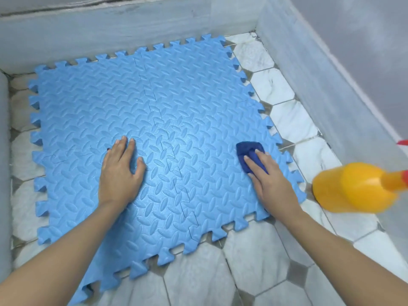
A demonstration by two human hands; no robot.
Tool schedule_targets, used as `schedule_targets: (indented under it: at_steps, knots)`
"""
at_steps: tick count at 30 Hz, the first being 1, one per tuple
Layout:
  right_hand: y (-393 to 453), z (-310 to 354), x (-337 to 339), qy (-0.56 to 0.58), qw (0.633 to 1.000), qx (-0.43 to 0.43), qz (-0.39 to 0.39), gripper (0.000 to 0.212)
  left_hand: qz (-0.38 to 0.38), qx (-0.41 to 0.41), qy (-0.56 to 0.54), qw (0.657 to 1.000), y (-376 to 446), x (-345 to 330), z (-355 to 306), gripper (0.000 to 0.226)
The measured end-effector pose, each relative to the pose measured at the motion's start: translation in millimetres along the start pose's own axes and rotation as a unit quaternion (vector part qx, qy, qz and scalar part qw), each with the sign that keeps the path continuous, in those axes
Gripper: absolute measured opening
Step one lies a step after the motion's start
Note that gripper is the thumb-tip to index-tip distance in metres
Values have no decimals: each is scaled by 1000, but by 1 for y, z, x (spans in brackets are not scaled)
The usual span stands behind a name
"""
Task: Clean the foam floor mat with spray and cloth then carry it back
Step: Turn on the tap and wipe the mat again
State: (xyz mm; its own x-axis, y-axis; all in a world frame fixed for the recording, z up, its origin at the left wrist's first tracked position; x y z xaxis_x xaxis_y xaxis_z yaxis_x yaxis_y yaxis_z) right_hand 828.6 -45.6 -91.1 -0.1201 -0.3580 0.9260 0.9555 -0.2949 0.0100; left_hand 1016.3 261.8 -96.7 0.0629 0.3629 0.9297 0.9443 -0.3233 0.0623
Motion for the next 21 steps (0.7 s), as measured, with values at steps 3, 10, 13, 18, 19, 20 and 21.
schedule_targets:
  at_steps: [3,10,13,18,19,20,21]
  knots:
    - [-26,-19,18,-2,995,-100,3,63,-5,-7,10,1000,-1,0,0,49]
    - [-47,-9,58,8,987,-147,56,36,5,-128,97,987,-8,-1,-26,57]
    - [-66,-9,75,81,968,-237,-16,33,7,-205,74,976,-23,-3,-75,49]
    - [-142,-28,81,66,936,-341,-61,33,31,-345,35,937,-45,-21,-168,52]
    - [-155,-35,82,55,931,-357,-61,33,29,-369,36,928,-49,-25,-182,54]
    - [-165,-41,84,41,925,-372,-61,33,28,-388,39,920,-53,-27,-192,55]
    - [-173,-44,86,25,919,-388,-66,34,28,-402,42,914,-57,-29,-200,55]
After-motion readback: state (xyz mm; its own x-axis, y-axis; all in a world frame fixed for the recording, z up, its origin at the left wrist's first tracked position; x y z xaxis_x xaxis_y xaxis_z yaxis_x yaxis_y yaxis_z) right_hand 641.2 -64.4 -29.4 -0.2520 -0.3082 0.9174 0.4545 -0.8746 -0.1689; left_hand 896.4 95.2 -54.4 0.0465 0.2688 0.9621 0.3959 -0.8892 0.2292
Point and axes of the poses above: each hand's wrist, its own y-axis towards the middle knuckle, its own x-axis out of the back of the hand, z = x × y, the point moved 3 cm from there along y, towards the middle knuckle, and after that the axes turned 5 degrees about y, right-handed, at the moved point
